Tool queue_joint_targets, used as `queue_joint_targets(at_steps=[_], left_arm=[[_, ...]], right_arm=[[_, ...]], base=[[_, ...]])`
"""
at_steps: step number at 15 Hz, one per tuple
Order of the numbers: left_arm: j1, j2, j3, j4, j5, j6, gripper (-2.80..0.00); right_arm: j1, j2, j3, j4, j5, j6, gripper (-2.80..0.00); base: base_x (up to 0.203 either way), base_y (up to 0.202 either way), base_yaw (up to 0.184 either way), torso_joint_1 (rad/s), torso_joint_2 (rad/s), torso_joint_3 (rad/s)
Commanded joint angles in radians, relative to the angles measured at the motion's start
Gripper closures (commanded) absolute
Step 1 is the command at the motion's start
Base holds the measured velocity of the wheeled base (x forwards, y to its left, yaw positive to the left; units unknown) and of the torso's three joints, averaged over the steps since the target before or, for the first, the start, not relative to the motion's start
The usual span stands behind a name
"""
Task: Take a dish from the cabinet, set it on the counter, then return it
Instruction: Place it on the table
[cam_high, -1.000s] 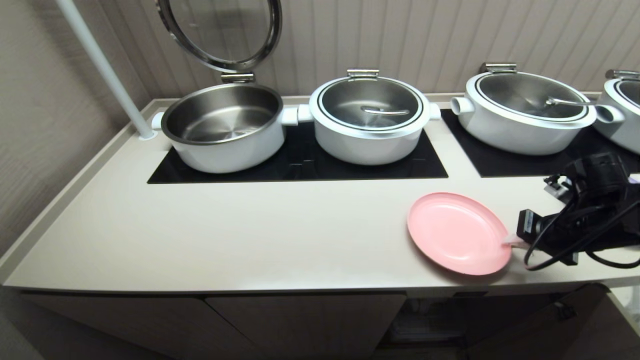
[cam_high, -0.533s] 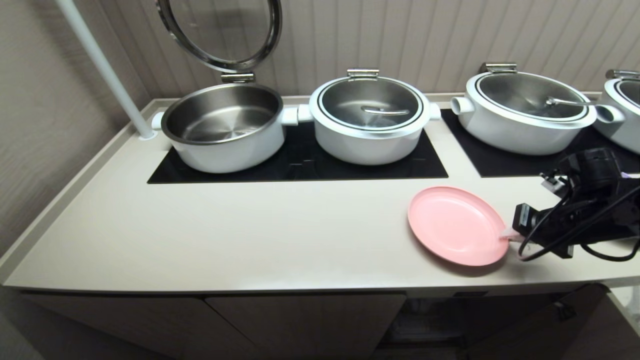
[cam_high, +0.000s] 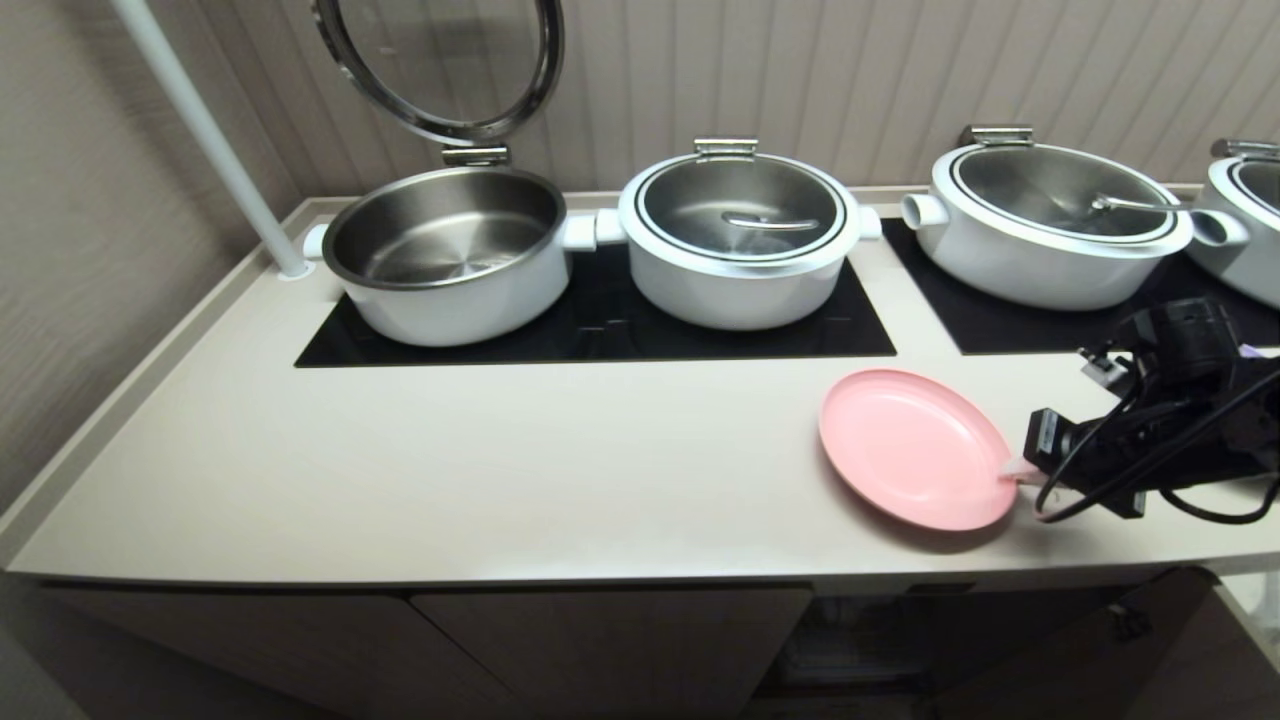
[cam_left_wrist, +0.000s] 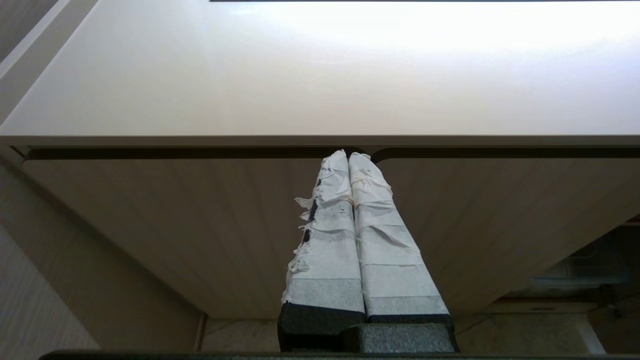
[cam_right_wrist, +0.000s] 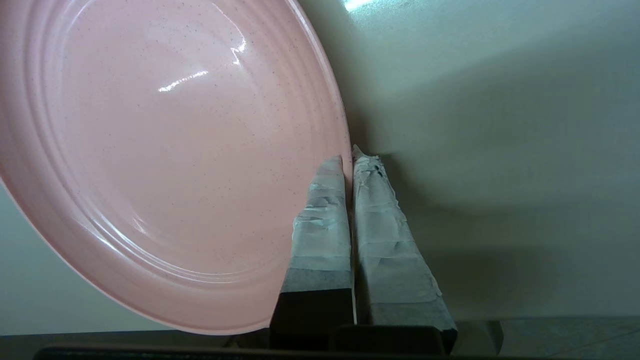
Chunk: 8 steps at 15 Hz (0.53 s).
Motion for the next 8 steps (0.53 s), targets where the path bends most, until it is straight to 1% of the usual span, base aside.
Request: queue_joint_targets(at_steps=[1,8], left_arm=[[0.000,0.000,0.000,0.000,0.000,0.000,0.00],[0.000,0.000,0.000,0.000,0.000,0.000,0.00]], right_arm=[[0.000,-0.001,-0.001,0.000,0.002,0.002,0.00],[0.000,-0.004,-0.003,0.000,-0.002,0.002,0.00]], base=[[0.000,0.000,0.000,0.000,0.00,0.000],[0.000,0.000,0.000,0.000,0.00,0.000]])
